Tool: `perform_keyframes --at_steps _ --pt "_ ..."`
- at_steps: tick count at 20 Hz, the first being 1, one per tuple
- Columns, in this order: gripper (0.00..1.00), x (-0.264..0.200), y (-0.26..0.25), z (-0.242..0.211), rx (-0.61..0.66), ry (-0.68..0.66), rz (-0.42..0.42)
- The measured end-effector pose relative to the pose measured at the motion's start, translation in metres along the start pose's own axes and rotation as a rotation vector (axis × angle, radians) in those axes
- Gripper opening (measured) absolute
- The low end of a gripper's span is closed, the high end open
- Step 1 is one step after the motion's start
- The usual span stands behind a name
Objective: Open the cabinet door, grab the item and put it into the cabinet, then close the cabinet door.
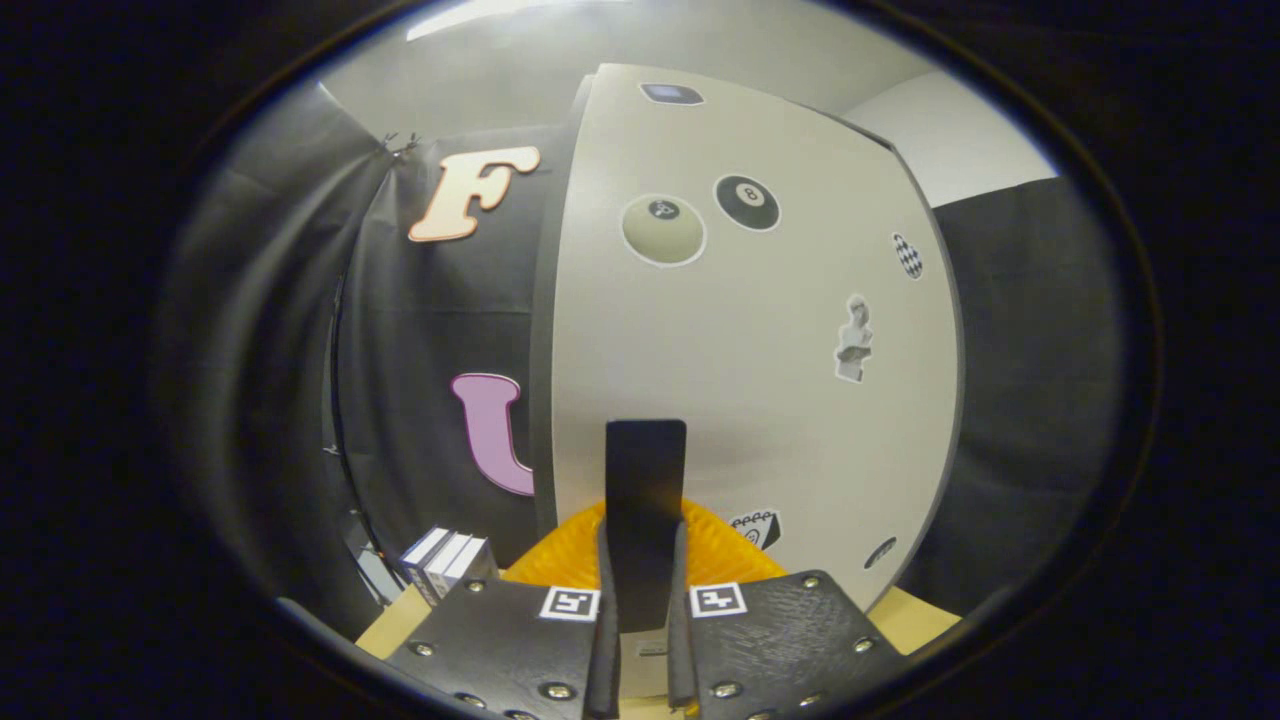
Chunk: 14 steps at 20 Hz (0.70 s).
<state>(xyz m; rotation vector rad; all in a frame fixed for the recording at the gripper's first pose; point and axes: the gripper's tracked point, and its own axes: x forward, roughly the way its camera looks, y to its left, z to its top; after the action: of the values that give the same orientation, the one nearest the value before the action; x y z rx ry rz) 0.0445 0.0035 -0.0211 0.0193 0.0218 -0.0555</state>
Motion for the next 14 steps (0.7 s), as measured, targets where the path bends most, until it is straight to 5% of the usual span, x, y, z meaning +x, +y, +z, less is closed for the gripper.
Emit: perform_keyframes --at_steps 14 --pt "0.18 -0.065 -0.036 0.002 0.003 0.001 0.004"
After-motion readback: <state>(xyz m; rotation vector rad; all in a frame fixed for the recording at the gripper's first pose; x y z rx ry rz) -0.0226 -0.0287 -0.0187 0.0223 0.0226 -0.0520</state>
